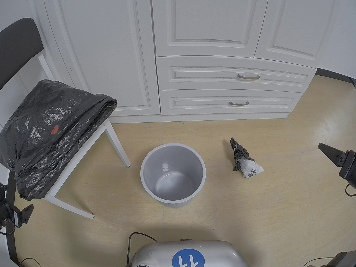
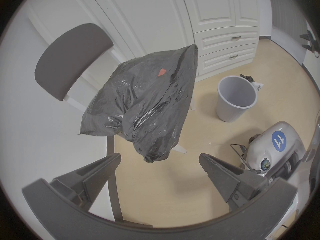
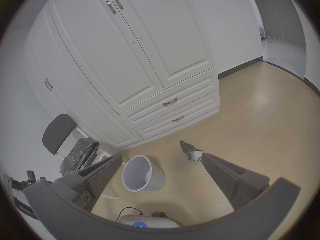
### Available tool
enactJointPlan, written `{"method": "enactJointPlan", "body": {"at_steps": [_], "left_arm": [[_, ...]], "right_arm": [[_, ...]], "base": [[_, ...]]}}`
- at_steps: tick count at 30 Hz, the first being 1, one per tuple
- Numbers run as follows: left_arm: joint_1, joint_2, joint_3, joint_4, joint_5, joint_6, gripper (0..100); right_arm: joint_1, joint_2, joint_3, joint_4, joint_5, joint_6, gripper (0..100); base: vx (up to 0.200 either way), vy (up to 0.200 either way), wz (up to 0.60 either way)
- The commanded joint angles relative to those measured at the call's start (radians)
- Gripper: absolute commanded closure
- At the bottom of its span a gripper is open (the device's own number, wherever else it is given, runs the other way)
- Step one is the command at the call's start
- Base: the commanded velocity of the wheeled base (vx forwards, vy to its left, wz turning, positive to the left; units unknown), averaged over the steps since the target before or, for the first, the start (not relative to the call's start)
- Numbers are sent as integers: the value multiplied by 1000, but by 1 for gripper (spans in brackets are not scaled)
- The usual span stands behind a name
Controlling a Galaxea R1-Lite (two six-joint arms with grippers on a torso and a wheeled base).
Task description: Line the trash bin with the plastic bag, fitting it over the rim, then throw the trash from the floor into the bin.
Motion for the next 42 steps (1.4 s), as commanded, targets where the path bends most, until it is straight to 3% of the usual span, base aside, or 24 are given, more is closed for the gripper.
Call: {"method": "enactJointPlan", "body": {"at_steps": [1, 11, 20, 34, 42], "left_arm": [[45, 69, 1, -7, -6, 3, 0], [49, 108, -2, -24, -3, 7, 0], [83, 192, 4, -149, -3, -8, 0], [91, 247, 14, -176, -1, -11, 0], [86, 270, 22, -265, -3, -62, 0]], "right_arm": [[2, -9, 0, 0, 1, 2, 0], [2, -6, -1, 0, 2, 4, 0], [3, -13, -1, 0, 2, 7, 0], [3, -21, 0, -28, 2, 7, 0], [7, -59, -3, -28, 11, 2, 0]], "base": [[0, 0, 0], [0, 0, 0], [0, 0, 0], [0, 0, 0], [0, 0, 0]]}}
